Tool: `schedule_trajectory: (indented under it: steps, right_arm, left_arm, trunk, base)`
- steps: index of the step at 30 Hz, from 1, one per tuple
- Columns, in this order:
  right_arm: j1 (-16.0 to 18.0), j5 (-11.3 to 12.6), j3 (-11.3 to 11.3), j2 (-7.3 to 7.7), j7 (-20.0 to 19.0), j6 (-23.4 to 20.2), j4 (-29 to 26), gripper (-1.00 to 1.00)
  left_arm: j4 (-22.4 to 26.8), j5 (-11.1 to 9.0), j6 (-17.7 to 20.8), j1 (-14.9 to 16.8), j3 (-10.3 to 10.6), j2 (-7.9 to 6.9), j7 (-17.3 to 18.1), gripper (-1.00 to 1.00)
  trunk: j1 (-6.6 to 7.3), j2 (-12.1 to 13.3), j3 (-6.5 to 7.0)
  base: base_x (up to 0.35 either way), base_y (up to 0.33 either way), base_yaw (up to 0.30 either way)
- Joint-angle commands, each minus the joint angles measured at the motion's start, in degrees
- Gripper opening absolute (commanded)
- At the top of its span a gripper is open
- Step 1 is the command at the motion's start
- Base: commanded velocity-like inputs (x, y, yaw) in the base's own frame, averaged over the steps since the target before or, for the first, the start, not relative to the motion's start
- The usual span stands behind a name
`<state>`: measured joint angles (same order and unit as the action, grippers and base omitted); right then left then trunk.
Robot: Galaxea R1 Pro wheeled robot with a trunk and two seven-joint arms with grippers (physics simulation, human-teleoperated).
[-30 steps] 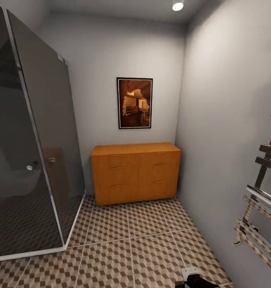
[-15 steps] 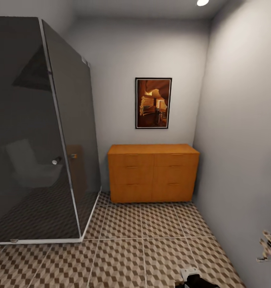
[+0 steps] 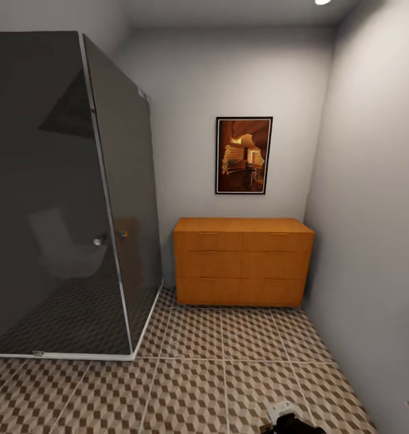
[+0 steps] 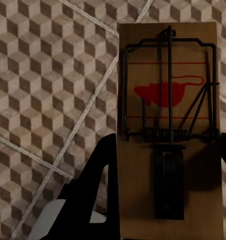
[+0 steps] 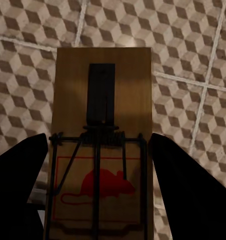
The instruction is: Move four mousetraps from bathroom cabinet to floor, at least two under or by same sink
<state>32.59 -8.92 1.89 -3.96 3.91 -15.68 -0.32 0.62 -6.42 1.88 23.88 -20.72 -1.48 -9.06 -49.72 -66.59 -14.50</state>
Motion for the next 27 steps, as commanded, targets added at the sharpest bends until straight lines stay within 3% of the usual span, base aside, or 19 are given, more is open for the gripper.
schedule_trajectory:
  steps: [1,27]
  right_arm:
    - [0.03,-0.48,0.15,-0.04,0.12,-0.31,-0.03,-1.0]
    - [0.02,-0.66,0.18,-0.08,0.7,1.71,0.83,-1.0]
  left_arm:
    - [0.09,-0.72,0.12,0.03,0.15,-0.05,-0.19,-1.0]
    - [0.09,-1.07,-0.21,0.03,0.18,0.01,-0.25,-1.0]
  trunk:
    - [0.0,-0.05,-0.07]
    - [0.0,-0.05,-0.07]
  base:
    - [0.0,0.0,0.251]
    - [0.0,0.0,0.276]
